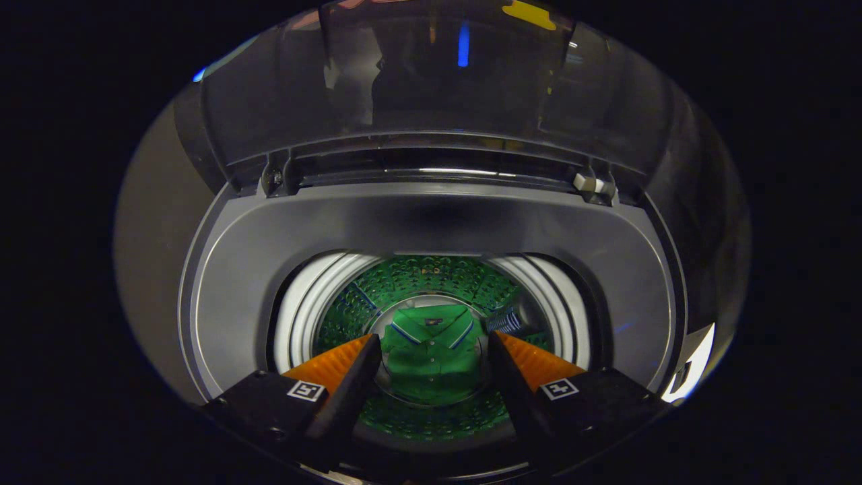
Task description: Put the clothes into the washing machine and then close the washing machine lid.
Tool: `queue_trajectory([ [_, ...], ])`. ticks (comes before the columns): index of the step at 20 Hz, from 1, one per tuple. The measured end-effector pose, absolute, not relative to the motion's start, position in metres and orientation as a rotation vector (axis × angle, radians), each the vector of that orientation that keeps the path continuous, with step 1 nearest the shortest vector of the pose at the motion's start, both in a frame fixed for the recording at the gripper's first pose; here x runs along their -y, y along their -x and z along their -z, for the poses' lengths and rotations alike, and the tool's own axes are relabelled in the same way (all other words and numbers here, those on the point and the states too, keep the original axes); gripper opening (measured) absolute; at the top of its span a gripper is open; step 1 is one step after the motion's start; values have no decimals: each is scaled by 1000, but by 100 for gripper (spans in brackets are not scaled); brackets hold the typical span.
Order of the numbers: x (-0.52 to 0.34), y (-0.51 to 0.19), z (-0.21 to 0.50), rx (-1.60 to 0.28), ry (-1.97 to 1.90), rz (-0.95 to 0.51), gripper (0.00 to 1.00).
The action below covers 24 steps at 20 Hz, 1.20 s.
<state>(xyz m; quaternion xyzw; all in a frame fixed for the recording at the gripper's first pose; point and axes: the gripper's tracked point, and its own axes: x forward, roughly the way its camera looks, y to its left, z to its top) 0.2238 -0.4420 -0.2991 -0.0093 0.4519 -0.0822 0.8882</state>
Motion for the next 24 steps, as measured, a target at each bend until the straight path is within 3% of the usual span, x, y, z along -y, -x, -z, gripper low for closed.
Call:
queue_trajectory([
  [6,443,-226,258,-871,-12,187,100],
  [24,421,-296,-2,-495,32,209,99],
])
